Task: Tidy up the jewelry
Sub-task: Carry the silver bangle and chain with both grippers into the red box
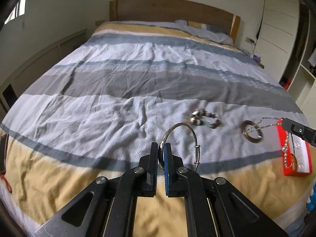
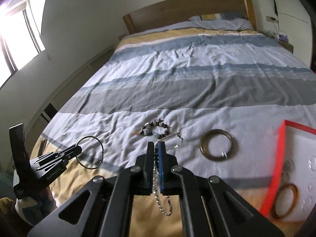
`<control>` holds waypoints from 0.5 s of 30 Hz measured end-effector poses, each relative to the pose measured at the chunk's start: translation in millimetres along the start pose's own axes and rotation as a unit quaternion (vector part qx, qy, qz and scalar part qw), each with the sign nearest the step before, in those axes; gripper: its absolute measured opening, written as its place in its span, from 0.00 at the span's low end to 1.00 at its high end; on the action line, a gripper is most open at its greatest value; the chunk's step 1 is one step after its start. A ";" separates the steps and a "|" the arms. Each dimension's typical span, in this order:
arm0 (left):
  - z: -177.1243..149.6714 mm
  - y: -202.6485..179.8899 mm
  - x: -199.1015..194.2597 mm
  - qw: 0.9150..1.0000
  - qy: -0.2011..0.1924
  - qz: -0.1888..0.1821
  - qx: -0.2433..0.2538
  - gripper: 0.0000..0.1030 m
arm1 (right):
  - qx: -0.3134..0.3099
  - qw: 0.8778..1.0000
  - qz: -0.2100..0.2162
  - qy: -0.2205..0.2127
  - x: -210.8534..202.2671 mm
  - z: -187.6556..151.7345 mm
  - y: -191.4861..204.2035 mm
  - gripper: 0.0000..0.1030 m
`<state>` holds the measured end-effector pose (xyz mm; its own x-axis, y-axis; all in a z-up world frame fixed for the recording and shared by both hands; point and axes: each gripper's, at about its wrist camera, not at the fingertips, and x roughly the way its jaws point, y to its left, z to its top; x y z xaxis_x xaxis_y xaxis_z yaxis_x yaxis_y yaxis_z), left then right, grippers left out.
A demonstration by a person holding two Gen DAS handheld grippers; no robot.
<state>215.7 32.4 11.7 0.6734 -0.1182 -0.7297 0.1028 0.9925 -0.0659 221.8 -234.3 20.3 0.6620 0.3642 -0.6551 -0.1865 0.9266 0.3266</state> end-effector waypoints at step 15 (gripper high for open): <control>-28.4 -80.7 -103.3 0.997 -0.039 -0.038 0.053 0.05 | 0.012 0.995 -0.028 -0.095 -161.1 -32.9 -16.8 0.03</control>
<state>117.1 -34.6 73.0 0.7148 -0.1997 -0.6702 0.2298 0.9722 -0.0446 94.5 -305.4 97.9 0.7968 0.2859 -0.5323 -0.1298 0.9414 0.3114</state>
